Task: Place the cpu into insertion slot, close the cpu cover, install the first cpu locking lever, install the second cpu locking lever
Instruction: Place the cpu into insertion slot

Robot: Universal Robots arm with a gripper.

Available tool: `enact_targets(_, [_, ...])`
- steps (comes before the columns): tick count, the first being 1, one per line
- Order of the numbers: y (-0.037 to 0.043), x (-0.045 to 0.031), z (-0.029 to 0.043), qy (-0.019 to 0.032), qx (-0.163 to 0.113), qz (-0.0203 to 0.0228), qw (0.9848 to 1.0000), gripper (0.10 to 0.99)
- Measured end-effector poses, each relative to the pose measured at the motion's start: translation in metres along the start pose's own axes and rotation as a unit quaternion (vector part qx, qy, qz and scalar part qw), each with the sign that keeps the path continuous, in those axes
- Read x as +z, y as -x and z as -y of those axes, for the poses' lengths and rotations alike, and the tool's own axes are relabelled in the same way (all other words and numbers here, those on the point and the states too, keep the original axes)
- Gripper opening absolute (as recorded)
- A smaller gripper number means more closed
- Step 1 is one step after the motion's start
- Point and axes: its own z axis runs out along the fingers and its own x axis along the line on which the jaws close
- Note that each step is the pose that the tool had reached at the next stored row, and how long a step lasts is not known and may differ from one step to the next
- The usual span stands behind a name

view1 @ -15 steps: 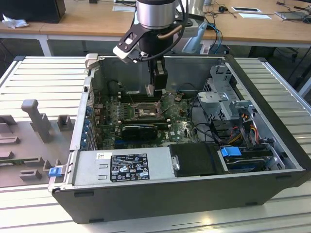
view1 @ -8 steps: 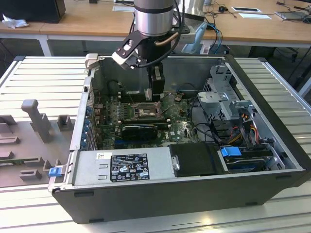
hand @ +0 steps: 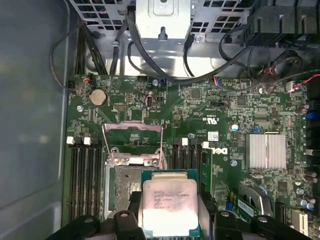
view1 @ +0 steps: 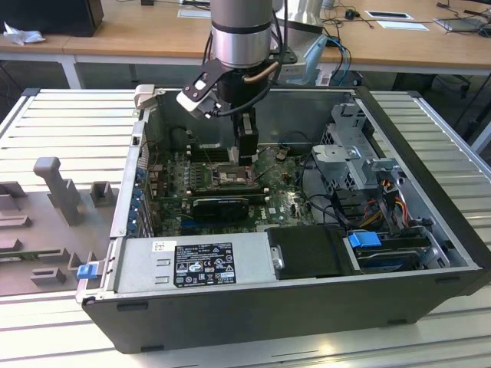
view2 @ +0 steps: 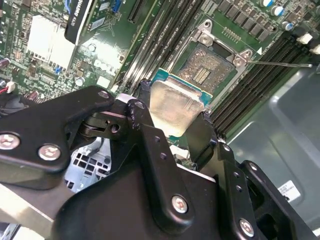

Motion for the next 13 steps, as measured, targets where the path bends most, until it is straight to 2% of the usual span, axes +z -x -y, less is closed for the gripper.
enact_targets(2, [0.0000,0.0041,0.0003,0.0000,0.000,0.0000,1.0000,0.529])
enact_targets(4, [-0.0025,0.0113,0.0008,-0.0001,0.004,0.0005,1.0000,0.529])
enact_targets(6, [-0.0129,0.0181,0.0023,-0.0001,0.005,0.0004,1.0000,0.529])
enact_targets(7, [-0.0176,0.0211,0.0045,0.0000,0.004,0.0003,1.0000,0.529])
enact_targets(9, [-0.0210,0.0245,0.0090,0.0000,0.005,0.0003,1.0000,0.529])
enact_targets(13, [-0.0225,0.0319,0.0172,0.0000,0.005,0.0004,1.0000,0.529])
